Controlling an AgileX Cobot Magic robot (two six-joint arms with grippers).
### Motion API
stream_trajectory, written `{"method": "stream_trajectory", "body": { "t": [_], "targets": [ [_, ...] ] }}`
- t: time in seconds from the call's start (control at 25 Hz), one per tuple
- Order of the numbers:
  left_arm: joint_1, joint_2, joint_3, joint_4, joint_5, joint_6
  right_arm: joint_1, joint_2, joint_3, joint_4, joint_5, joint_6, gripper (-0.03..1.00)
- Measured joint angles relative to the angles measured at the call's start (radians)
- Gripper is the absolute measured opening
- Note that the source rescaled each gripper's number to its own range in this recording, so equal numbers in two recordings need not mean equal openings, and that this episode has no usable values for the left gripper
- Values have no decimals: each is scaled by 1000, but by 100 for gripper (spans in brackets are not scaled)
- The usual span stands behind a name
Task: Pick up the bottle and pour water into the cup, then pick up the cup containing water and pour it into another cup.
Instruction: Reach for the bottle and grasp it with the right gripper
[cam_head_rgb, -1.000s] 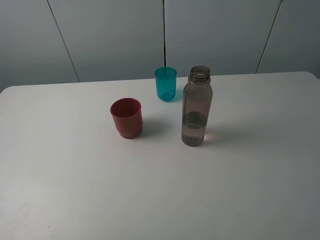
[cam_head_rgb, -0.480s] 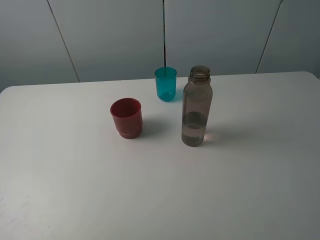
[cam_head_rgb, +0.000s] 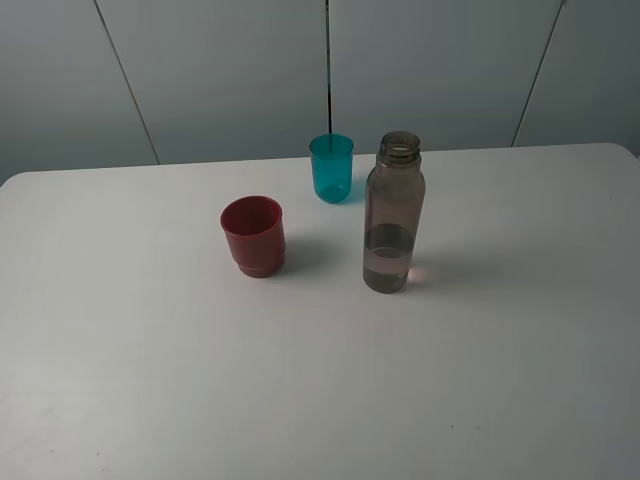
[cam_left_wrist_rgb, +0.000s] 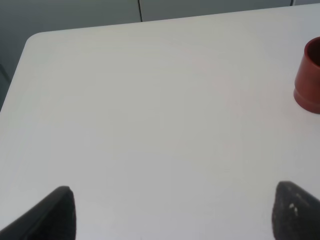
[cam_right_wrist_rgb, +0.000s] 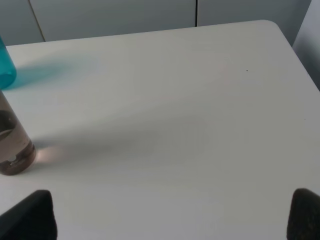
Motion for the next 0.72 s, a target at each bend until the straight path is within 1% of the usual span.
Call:
{"method": "stream_trajectory", "body": {
  "t": [0.72],
  "targets": [
    [0, 0, 0, 0, 0, 0, 0, 0, 0, 0, 0, 0, 100]
  ]
}}
